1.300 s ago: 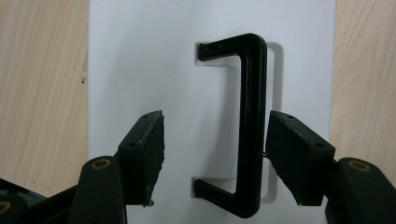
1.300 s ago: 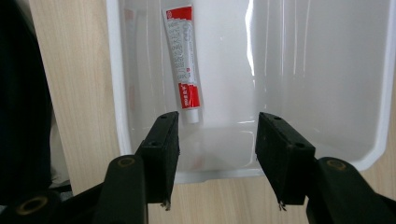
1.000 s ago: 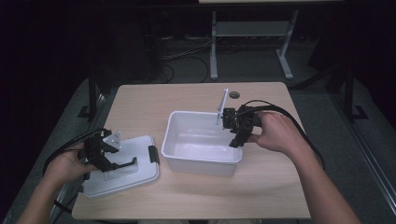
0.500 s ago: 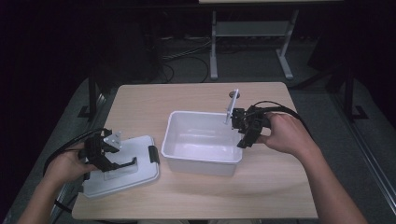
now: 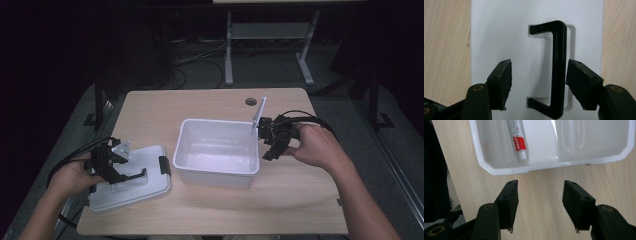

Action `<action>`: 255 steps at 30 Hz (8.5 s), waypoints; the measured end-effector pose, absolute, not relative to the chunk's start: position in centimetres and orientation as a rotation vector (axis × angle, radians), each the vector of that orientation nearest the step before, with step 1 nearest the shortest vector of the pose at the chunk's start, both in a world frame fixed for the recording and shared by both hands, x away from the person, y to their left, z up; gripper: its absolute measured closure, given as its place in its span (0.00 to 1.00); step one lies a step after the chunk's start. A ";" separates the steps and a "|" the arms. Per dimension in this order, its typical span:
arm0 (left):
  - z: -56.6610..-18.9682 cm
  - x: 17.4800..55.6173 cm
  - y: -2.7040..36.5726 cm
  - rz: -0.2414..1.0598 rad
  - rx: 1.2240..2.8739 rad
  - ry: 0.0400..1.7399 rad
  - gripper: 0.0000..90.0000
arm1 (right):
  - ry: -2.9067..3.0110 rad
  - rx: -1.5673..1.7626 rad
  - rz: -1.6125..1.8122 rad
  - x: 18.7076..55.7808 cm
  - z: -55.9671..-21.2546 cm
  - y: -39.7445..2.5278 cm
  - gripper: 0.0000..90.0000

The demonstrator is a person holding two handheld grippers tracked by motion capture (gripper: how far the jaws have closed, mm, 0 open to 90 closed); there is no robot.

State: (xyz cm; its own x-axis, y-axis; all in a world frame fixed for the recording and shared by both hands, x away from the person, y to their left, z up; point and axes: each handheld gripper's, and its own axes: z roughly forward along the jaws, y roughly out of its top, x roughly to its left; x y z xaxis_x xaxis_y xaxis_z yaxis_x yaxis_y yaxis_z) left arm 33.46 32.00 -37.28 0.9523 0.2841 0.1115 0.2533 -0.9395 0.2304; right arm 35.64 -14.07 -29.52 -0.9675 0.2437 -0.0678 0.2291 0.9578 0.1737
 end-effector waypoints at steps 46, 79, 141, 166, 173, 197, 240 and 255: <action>-37.2 33.5 31.1 0.214 2.894 0.383 0.41 | 3.019 0.528 0.297 34.1 -33.6 -20.0 0.50; -37.4 33.8 30.4 0.212 2.900 0.362 0.41 | 2.992 0.663 0.392 32.5 -38.4 -23.7 0.48; -38.2 33.0 30.4 0.211 2.928 0.339 0.45 | 2.674 0.932 0.816 28.5 -43.2 -26.7 0.35; -38.9 32.3 30.7 0.200 2.963 0.290 0.78 | 2.673 0.925 0.827 28.5 -43.0 -26.9 0.35; -38.0 32.5 30.8 0.242 2.968 0.287 0.83 | 2.678 0.929 0.822 28.5 -43.0 -26.8 0.35; -37.6 33.7 30.6 0.226 2.980 0.321 0.91 | 2.683 0.920 0.812 28.6 -43.0 -26.8 0.35; -37.3 35.0 30.5 0.135 2.997 0.305 0.95 | 2.695 0.902 0.804 28.7 -43.1 -26.7 0.35; -35.6 34.6 30.3 0.143 3.012 0.274 0.95 | 2.700 0.899 0.802 28.7 -43.2 -26.7 0.35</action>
State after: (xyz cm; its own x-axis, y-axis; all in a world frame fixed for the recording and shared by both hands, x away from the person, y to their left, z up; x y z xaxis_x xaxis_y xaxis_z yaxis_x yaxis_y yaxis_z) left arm 34.63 30.33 -35.62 0.9792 0.1851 0.0832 0.1744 -0.9772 0.1214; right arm 28.66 -26.66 -43.21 -0.7996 0.6005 -0.0045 0.5008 0.6709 0.5469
